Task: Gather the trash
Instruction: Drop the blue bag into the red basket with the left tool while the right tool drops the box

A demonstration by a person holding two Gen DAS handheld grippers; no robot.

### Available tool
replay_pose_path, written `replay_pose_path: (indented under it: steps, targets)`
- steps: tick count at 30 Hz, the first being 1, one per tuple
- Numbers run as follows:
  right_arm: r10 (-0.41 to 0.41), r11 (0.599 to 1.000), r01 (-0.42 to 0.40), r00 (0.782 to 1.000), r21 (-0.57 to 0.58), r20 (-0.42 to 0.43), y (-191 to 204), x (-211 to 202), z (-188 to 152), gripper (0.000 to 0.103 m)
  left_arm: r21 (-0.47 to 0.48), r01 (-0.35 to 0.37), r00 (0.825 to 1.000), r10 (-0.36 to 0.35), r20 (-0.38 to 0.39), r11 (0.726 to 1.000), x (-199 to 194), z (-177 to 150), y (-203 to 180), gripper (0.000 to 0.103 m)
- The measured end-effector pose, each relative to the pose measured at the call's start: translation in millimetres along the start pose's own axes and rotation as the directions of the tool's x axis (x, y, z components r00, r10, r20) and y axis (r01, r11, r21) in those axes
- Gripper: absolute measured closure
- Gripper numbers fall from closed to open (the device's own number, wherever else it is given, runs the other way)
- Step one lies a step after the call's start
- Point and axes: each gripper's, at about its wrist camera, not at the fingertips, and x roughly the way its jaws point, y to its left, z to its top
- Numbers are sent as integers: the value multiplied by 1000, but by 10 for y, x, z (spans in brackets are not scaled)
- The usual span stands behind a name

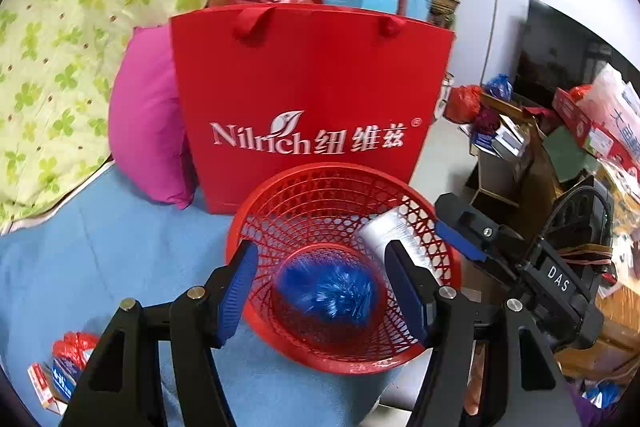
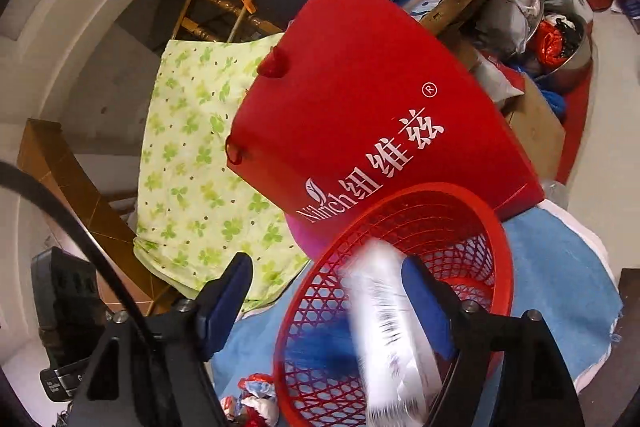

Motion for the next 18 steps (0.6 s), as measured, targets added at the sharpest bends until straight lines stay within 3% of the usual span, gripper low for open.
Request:
replay_pose_path:
  steps: [3,8,10,13,16,18]
  targets:
    - [18,999,-19,1000,-35,-16,80,41,-16,23,-36,-12,1000,12,21,999,-195,-117,193,36]
    - [90,978,-92,996,-188,-22,480,18,-192,23,-84,-148,983,156,101,985,-796,-533,567,29]
    - [127,961,-134,991,-242,-45,665,36,-306,23,-128,-249,957,264,123,960,-1129,-812,868,27]
    - [208,921,-232,972,-312,-109,992,95,-555,23,-207,-367,915,392,95,907,-1484,-1197,1275,27]
    - [241,890,-294,952,-349,-188,1243,221,-802,23,-297,-437,887,462,17,849,-1685,-1582,1609,27]
    - [248,876,-333,931,-348,-266,1372,381,-996,23,-343,-457,878,478,-26,821,-1754,-1809,1761,26]
